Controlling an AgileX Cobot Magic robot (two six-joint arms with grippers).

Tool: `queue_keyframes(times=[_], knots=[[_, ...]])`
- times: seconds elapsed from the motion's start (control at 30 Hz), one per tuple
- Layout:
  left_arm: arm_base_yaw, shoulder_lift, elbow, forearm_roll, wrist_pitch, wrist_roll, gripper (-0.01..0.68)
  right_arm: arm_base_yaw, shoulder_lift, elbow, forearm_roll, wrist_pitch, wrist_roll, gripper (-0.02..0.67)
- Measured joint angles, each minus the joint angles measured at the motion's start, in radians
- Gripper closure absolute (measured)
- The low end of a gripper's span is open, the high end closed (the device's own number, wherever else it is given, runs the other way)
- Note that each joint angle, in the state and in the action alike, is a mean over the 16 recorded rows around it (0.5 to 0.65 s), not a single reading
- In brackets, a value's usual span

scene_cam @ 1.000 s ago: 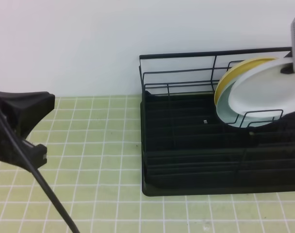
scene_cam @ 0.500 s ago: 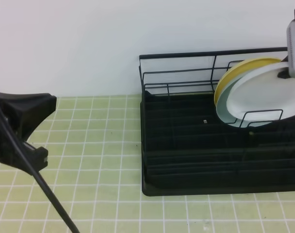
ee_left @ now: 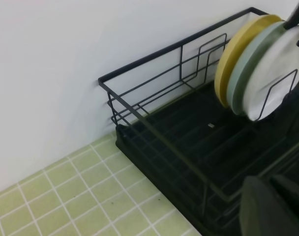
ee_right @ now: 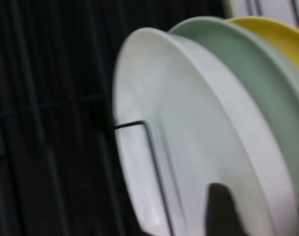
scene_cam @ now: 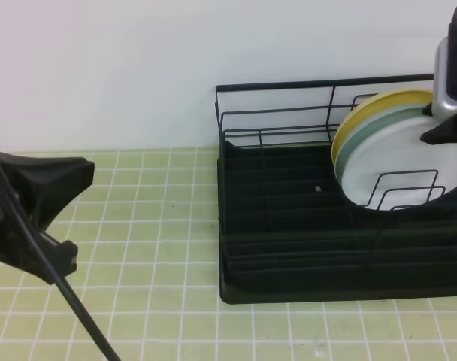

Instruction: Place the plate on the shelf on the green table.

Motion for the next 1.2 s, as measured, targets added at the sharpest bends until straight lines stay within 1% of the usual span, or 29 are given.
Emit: queue_keyframes(times=[0.17, 0.27, 0.4, 0.63, 0.83, 0.97, 1.07, 1.2], knots=[[0.0, 0.0, 0.0, 0.0, 0.009, 0.0, 0.674, 0.0, 0.002, 0.0, 0.006, -0.01, 0.031, 0.262], [0.0, 0.0, 0.0, 0.0, 0.011, 0.001, 0.674, 0.0, 0.001, 0.0, 0.009, -0.018, 0.044, 0.225], [0.0, 0.0, 0.0, -0.002, 0.011, 0.005, 0.674, 0.0, -0.007, 0.0, 0.011, -0.026, 0.055, 0.206], [0.0, -0.006, 0.0, -0.007, 0.004, 0.024, 0.673, 0.0, -0.036, 0.0, 0.015, -0.033, 0.06, 0.2], [0.0, -0.05, 0.0, -0.013, -0.041, 0.054, 0.673, 0.0, -0.079, 0.0, 0.028, -0.053, 0.07, 0.202], [0.0, -0.112, 0.0, -0.016, -0.085, 0.085, 0.673, 0.0, -0.116, 0.0, 0.05, -0.082, 0.104, 0.221], [0.0, -0.173, 0.0, -0.016, -0.118, 0.117, 0.673, 0.0, -0.152, 0.0, 0.075, -0.116, 0.157, 0.258], [0.0, -0.264, 0.008, -0.012, -0.157, 0.156, 0.673, 0.0, -0.209, 0.0, 0.121, -0.167, 0.261, 0.345]])
